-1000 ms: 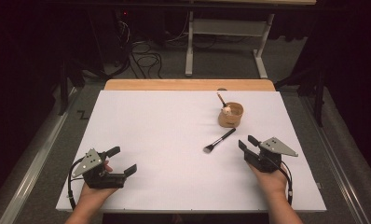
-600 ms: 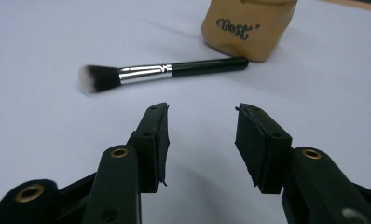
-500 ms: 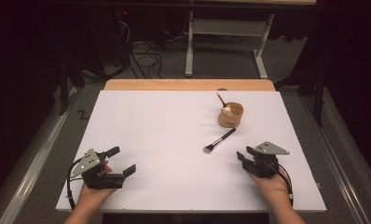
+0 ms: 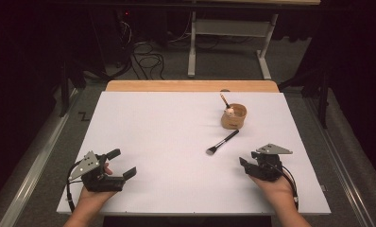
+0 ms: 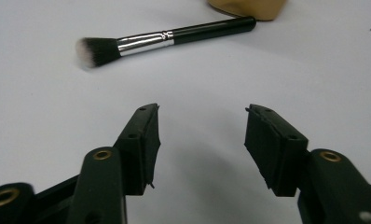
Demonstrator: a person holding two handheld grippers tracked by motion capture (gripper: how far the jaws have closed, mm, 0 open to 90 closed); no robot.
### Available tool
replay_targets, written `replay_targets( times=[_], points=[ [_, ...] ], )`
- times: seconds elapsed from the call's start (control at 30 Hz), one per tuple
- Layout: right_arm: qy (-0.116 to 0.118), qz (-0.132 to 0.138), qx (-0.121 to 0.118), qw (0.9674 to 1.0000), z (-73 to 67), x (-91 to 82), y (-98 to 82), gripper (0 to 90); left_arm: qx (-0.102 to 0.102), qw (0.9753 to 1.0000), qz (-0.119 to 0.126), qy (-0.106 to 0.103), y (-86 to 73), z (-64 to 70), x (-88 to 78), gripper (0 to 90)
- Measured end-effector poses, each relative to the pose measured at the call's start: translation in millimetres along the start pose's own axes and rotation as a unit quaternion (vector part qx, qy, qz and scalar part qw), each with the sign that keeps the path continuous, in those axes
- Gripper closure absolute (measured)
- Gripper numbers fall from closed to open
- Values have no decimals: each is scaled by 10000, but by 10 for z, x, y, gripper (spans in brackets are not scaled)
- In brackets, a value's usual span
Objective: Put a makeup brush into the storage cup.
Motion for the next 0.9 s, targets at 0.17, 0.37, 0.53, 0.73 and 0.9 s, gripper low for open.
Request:
replay_targets(
  times=[0.17, 0.37, 0.53, 0.73, 0.9],
  points=[
    [-38, -159, 37, 9999, -6, -42, 45, 273, -25, 10000, 15, -29, 9, 6, 31, 41],
    [-24, -220, 96, 9997, -5, -104, 73, 104, -25, 9999, 104, -70, 50, 22, 84, 43],
    [-41, -142, 96, 9998, -23, -181, 62, 2, 0, 9999, 104, 93, 53, -26, 91, 21],
    [-13, 369, 119, 9992, -66, -413, 99, 2, -117, 9998, 6, 168, 2, -88, 72, 19],
    [-29, 1063, 188, 9942, -38, -553, 199, 2, -141, 9997, -15, 193, 2, -88, 78, 20]
  ],
)
Point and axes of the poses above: each handheld gripper's, and its own axes: x roughly forward along the jaws, y roughly out of its top, z roughly to its right, the point moved 9 cm from there along x, roughly forward along the jaws, and after that the axes turned 7 degrees about -y, right-handed, at the moved point
